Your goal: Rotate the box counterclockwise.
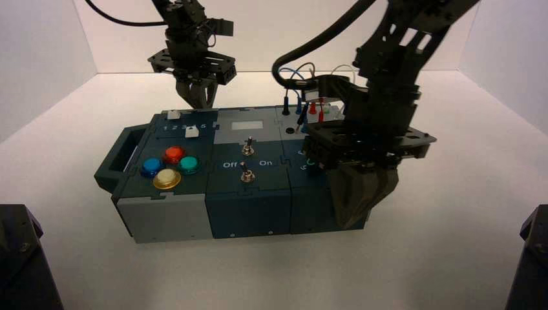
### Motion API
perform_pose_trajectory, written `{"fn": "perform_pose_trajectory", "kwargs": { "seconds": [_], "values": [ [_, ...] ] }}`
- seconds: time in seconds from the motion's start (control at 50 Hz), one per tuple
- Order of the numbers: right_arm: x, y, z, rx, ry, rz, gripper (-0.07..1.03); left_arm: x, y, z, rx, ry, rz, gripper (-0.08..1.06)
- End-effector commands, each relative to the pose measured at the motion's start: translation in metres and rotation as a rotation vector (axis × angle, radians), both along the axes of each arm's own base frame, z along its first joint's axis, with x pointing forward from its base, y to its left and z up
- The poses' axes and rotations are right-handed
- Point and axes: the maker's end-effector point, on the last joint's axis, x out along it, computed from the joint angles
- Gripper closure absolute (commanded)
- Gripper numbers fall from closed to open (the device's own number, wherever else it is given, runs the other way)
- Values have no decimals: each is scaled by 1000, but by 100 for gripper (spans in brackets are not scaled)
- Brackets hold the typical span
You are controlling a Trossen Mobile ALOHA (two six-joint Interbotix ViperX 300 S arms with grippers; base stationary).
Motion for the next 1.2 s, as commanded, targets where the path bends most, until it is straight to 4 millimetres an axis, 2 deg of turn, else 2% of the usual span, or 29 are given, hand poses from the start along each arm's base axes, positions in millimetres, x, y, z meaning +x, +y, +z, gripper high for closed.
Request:
{"fn": "perform_pose_trajectory", "kwargs": {
  "seconds": [0.02, 0.26, 0.36, 0.42, 0.74, 1.2],
  "values": [
    [28, 5, 6, 19, -51, -25, 98, -11, -12, 6, 4, 15, -47, 101],
    [52, -13, 9, 1, -75, -77, 98, -19, -11, 5, 19, 45, -63, 101],
    [55, -15, 9, -3, -78, -81, 98, -21, -10, 4, 25, 57, -71, 101],
    [64, -12, 12, 3, -97, -79, 98, -27, -7, 3, 38, 83, -84, 101],
    [81, -6, 11, 4, -107, -86, 98, -37, -2, 6, 62, 134, -93, 101],
    [109, -5, 6, -1, -119, -124, 98, -38, -10, 5, 61, 134, -117, 101]
  ]
}}
